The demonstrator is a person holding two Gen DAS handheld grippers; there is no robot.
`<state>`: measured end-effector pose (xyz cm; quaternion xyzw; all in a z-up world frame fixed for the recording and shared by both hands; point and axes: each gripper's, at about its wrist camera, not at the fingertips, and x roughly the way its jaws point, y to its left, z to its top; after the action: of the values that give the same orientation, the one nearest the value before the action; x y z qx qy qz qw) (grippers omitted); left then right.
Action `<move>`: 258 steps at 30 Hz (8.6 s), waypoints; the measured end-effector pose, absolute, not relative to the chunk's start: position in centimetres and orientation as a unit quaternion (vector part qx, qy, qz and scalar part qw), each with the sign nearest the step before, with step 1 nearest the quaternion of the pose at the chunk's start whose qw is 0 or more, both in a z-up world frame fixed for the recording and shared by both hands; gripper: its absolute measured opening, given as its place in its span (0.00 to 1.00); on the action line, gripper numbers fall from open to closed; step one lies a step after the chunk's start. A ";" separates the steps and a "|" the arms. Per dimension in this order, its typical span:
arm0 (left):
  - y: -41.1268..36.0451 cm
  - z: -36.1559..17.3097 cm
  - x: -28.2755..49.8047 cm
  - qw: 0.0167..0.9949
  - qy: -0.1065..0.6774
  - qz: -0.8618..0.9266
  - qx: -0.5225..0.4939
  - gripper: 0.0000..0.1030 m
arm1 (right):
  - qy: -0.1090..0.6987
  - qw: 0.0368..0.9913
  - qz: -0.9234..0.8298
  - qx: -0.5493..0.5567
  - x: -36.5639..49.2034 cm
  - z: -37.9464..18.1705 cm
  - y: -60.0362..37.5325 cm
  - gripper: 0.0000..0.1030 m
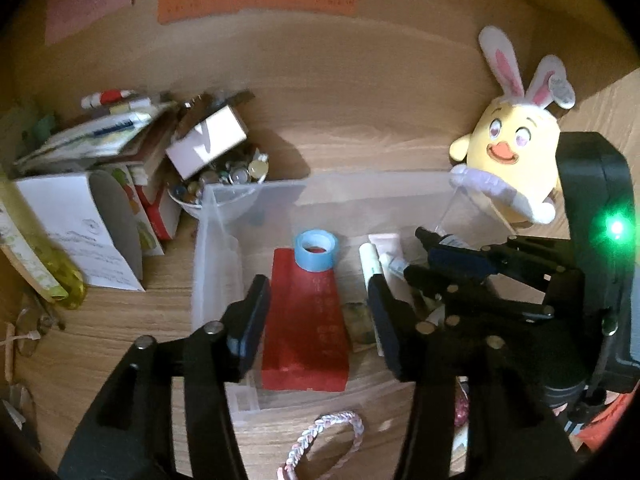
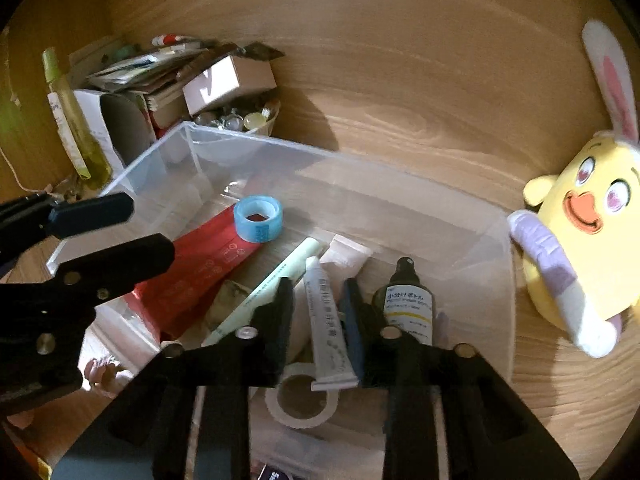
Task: Organize objects
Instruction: 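Carry the blue tape into the bin with left tool while right carries white toothpaste tube, then grasp the pink-white bracelet with left tool while right grasps mint-green bottle, then drop the bracelet into the bin with left tool while right places mint-green bottle, then grasp the white-pink lip tube with left tool while right grasps the white pen, then place the lip tube in the bin with left tool while right places the pen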
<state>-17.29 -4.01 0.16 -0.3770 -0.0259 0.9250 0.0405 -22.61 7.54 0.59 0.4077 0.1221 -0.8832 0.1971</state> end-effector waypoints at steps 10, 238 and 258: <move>-4.5 4.0 -12.6 0.022 -0.016 0.948 -0.316 0.80 | 0.118 0.184 -0.911 0.350 -18.4 4.3 9.2 0.61; -2.5 3.9 -14.6 0.049 -0.042 0.946 -0.319 0.14 | 0.005 0.219 -0.932 0.288 -17.8 8.2 12.5 0.10; -3.5 -1.4 -19.4 0.053 -0.063 0.912 -0.401 0.14 | 0.055 0.217 -0.892 0.393 -23.4 0.9 9.7 0.10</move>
<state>-19.40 -3.53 -1.43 -0.4013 -0.0629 0.9122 0.0530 -23.44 9.69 0.89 0.3927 0.0552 -0.8919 0.2172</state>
